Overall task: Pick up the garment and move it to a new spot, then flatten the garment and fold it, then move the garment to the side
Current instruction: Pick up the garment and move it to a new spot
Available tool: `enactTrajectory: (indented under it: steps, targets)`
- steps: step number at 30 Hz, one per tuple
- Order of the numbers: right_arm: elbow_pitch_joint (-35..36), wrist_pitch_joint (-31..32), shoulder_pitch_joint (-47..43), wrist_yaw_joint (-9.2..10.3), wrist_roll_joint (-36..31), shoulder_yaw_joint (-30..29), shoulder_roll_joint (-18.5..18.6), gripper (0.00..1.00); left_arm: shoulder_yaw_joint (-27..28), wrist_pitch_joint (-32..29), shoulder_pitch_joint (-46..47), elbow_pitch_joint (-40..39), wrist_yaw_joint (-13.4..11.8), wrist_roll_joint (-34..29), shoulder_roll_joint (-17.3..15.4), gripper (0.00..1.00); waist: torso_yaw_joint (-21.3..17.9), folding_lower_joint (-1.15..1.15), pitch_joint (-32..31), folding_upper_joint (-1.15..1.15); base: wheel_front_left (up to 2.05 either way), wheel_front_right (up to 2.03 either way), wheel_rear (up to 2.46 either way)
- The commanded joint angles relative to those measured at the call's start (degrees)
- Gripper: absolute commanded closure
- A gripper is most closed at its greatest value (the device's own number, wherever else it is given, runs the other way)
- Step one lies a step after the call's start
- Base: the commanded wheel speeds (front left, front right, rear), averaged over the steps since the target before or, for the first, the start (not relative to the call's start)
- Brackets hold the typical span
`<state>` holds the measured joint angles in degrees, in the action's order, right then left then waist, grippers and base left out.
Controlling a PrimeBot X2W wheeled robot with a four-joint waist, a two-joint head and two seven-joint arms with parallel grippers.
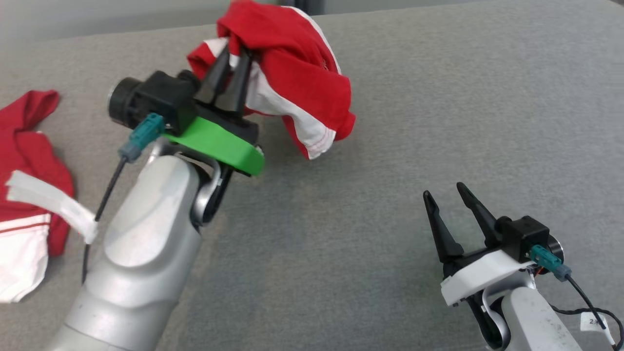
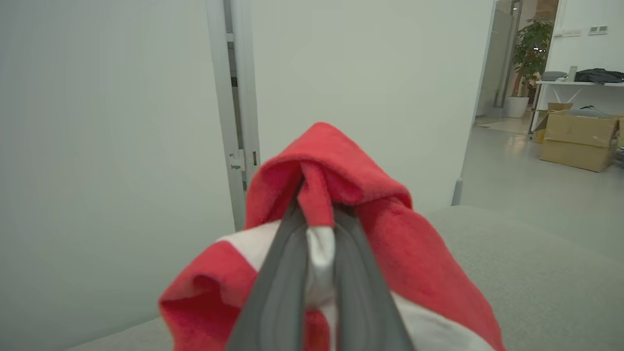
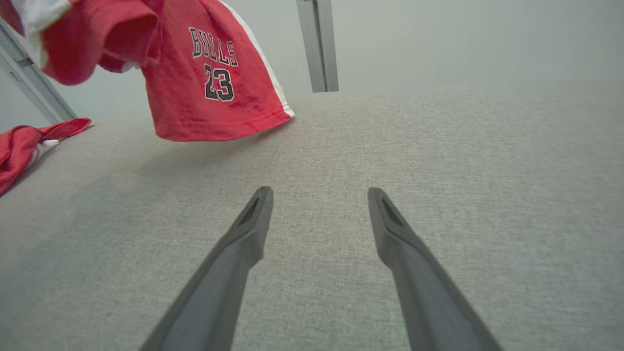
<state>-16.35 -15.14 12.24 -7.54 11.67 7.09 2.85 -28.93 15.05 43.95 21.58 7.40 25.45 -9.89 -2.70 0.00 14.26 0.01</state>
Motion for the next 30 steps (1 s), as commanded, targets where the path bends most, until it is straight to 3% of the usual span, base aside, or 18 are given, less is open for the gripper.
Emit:
enactTrajectory:
  steps: [1, 5, 6, 7, 8, 16, 30]
  targets:
    - [0.32, -0.02, -0.96, 0.10, 0.47, -0.12, 0.13, 0.00, -0.92, 0.19, -0.99, 0.82, 0.14, 0.72, 0.91, 1.00, -8.66, 0.00, -1.50, -0.01, 0.00, 0.00, 0.00]
    - [0.47, -0.02, -1.48, 0.10, 0.94, -0.03, 0.11, 0.00, -2.64, 0.19, -2.90, 3.90, 0.14, 0.81, 3.09, 1.00, -11.75, 0.00, -1.23, -0.01, 0.00, 0.00, 0.00]
    - [0.55, -0.02, -1.59, 0.10, 1.04, 0.06, 0.12, 0.00, -2.53, 0.20, -3.65, 4.80, 0.14, 0.54, 3.56, 0.91, -12.23, 0.00, -1.20, -0.01, 0.00, 0.00, 0.00]
    - [0.65, -0.02, -1.76, 0.10, 1.06, 0.07, 0.12, 0.00, -2.37, 0.20, -4.45, 5.73, 0.14, 0.22, 3.88, 0.52, -12.49, 0.00, -1.18, -0.01, 0.00, 0.00, 0.00]
    - [0.73, -0.02, -1.94, 0.10, 1.06, 0.03, 0.12, 0.00, -1.92, 0.20, -5.38, 6.49, 0.14, -0.38, 4.17, 0.00, -12.64, 0.00, -1.13, -0.01, 0.00, 0.00, 0.00]
    - [0.95, -0.02, -2.01, 0.10, 0.57, -0.95, 0.12, 0.00, 4.89, 0.18, -14.50, 7.59, -0.39, -4.30, 4.79, 0.00, -10.08, 0.00, -1.88, -0.01, 0.00, 0.00, 0.00]
    - [0.07, -0.02, -4.59, 0.10, -0.29, -2.14, 0.16, 0.00, 21.28, 0.12, -31.04, 1.02, -0.19, -10.88, 6.00, 0.00, -3.37, 0.00, -8.17, -0.01, 0.00, 0.00, 0.00]
